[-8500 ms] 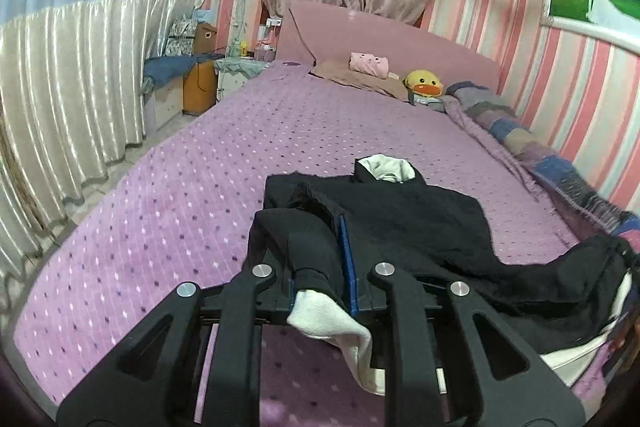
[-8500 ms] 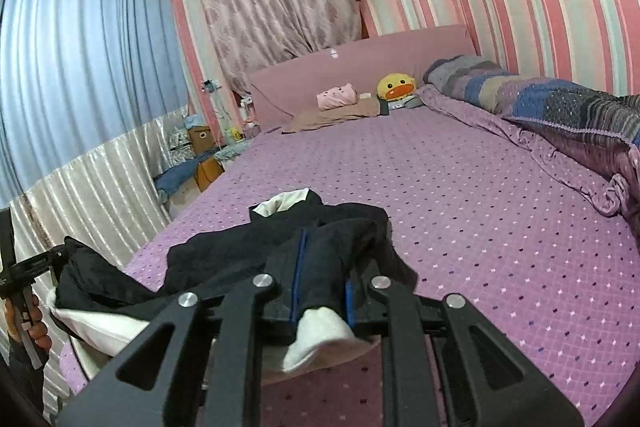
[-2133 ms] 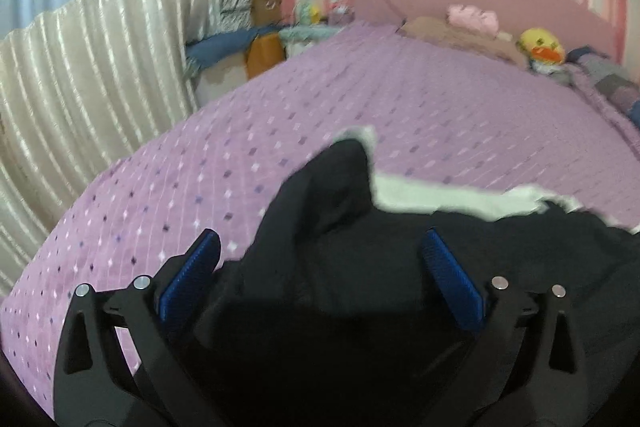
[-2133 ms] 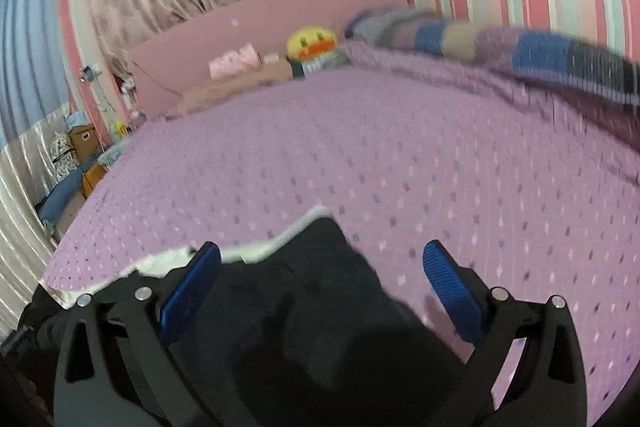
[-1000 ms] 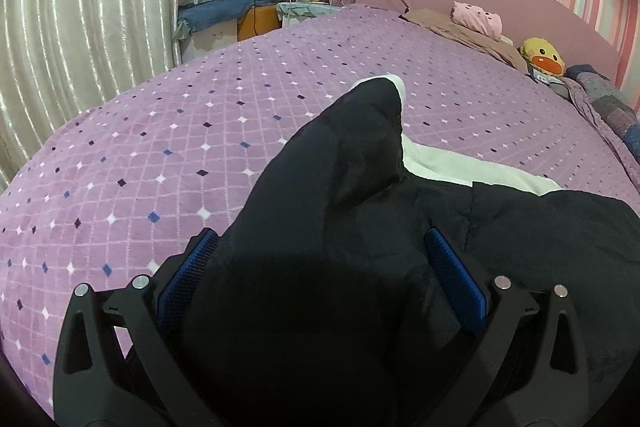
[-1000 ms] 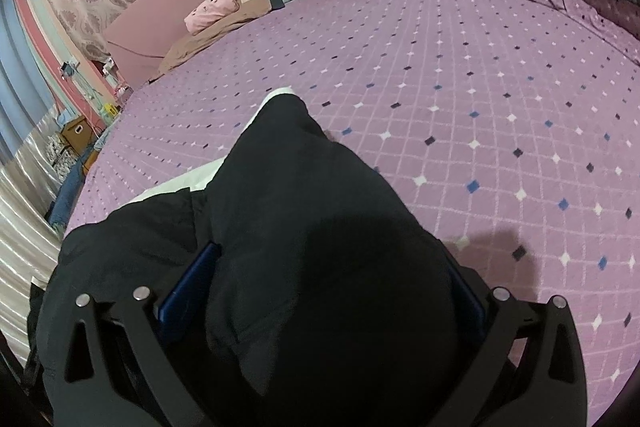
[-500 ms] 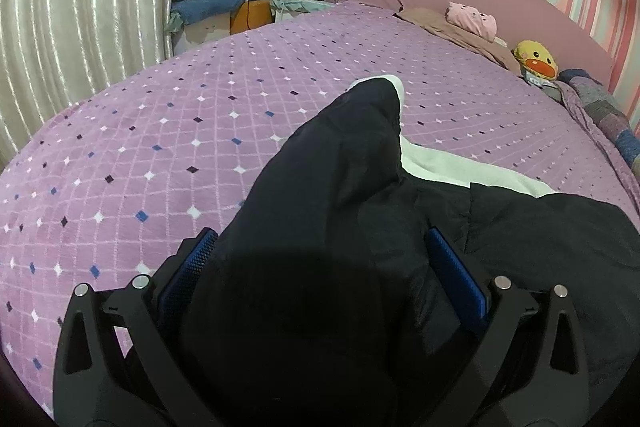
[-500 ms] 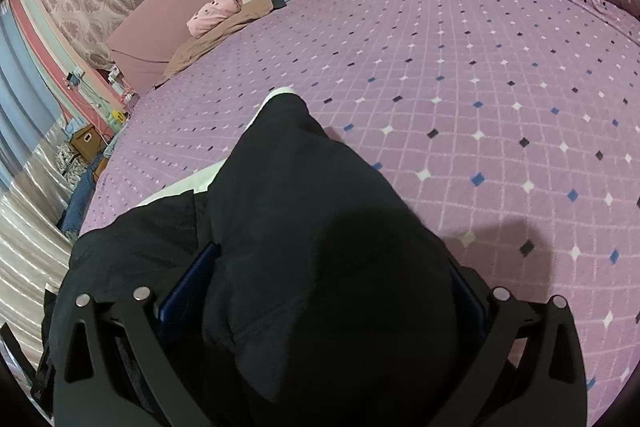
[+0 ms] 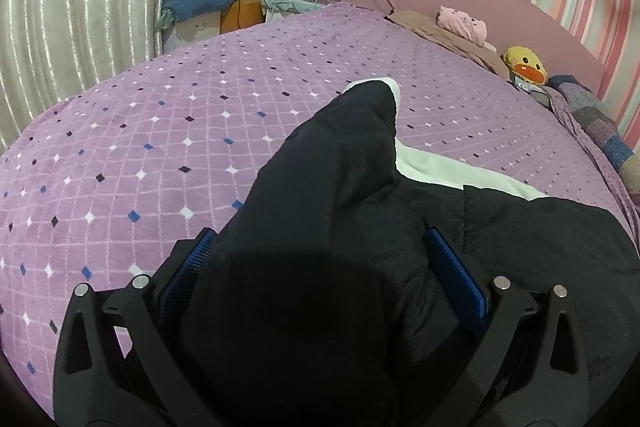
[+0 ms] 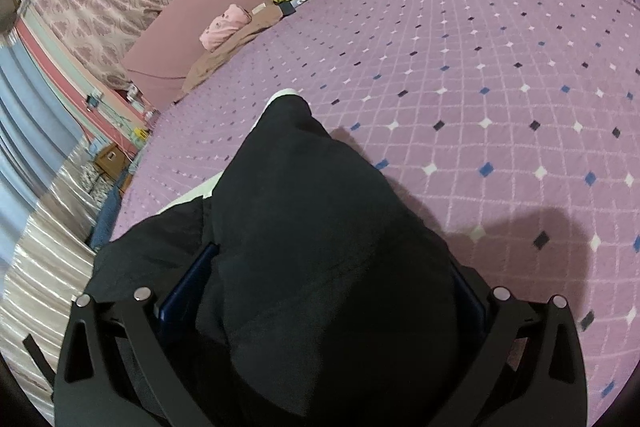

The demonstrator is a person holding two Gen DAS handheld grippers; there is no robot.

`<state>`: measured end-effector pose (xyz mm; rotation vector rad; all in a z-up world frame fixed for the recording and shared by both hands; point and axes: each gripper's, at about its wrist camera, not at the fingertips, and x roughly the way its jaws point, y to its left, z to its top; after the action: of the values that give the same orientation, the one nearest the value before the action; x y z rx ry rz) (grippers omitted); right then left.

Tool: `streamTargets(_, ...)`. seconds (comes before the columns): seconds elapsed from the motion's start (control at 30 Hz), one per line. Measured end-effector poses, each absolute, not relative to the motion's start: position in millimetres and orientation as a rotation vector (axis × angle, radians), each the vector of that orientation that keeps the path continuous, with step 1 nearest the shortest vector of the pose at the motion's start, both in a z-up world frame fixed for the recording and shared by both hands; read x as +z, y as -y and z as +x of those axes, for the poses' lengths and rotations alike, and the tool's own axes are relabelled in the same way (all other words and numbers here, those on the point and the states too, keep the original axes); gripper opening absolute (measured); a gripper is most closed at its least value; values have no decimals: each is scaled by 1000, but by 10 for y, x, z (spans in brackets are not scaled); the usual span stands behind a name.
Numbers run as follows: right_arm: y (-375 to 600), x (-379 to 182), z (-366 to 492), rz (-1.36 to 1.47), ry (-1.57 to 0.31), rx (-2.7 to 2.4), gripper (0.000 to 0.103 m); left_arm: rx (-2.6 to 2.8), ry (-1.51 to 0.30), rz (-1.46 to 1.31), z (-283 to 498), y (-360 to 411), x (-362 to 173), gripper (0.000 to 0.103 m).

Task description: Fold large clothes

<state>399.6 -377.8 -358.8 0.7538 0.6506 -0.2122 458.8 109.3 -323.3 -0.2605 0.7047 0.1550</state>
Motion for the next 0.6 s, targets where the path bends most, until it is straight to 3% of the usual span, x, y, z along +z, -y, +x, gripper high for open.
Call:
streamTargets(0.13,3828,-3610,3964,797,-610,-190,102,174,-702,-244,4596,-1052,-3224,100)
streamTargets(0.3,3813,-3521,4120,727,-769,-261,101,279,-785,-86,4655,-827,-3129,100)
streamTargets(0.4,3894,-3219,4018,736,-804,-238,101,297,-823,27,4564,-715,-2919,100)
streamTargets(0.6,4112,-2558,3422,653,-739,-208,101,175,-807,-55,4108,-834,-2243,100)
